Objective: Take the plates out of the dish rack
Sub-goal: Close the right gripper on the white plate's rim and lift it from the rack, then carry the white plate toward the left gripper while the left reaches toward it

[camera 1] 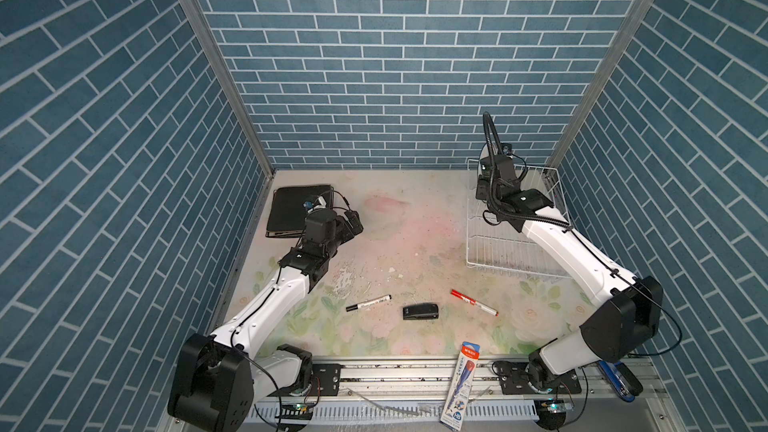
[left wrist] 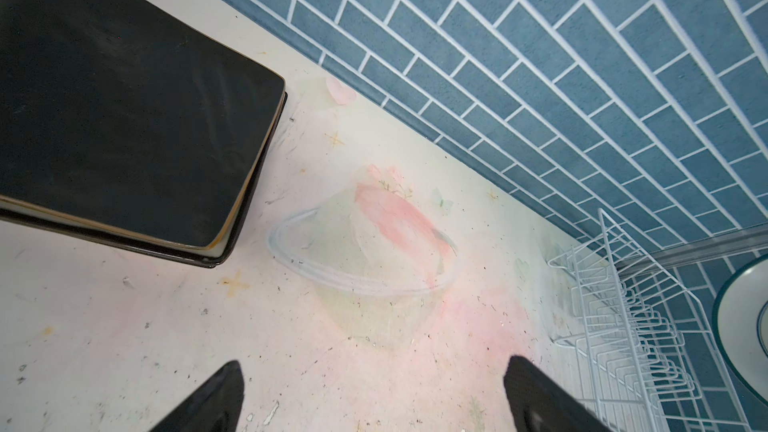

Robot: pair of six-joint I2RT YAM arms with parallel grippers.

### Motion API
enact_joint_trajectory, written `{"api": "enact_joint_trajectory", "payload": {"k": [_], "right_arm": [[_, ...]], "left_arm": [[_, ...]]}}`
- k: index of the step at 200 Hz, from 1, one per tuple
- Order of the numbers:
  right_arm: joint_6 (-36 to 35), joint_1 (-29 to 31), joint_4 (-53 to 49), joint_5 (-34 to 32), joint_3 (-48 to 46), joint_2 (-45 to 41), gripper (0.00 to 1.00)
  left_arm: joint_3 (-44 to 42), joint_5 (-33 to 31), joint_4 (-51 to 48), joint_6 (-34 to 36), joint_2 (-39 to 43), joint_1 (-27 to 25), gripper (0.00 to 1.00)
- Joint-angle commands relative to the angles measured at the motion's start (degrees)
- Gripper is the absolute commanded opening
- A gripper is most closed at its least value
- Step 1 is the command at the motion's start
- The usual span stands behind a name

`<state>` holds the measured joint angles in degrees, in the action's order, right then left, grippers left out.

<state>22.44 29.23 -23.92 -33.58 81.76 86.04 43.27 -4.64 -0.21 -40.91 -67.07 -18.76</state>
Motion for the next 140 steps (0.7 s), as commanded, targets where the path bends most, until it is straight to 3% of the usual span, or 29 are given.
{"api": "enact_joint_trajectory", "payload": {"k": [1,43,80,105,140], "right_arm": [[5.11,0.15,7.38,6.40,-4.23,-4.33,0.00],[6.33,0.21,12.79,11.44,-11.11,-9.82,0.00],[7.79,0.12,18.59,14.08,-18.19,-14.91,0.00],[12.28,0.05,22.36,20.89,-21.82,-17.11,0.00],[20.65,0.03,29.64,30.62,-25.73,-16.33,0.00]], "left_arm": [[2.09,0.69,0.13,2.09,0.48,-2.03,1.00],[-1.35,-0.39,4.49,3.86,2.63,-7.34,1.00],[-7.98,-1.88,15.45,4.06,4.79,-13.01,1.00],[-7.67,1.48,16.90,4.67,4.37,-14.28,1.00],[-8.91,1.28,20.04,5.40,5.90,-14.42,1.00]]}}
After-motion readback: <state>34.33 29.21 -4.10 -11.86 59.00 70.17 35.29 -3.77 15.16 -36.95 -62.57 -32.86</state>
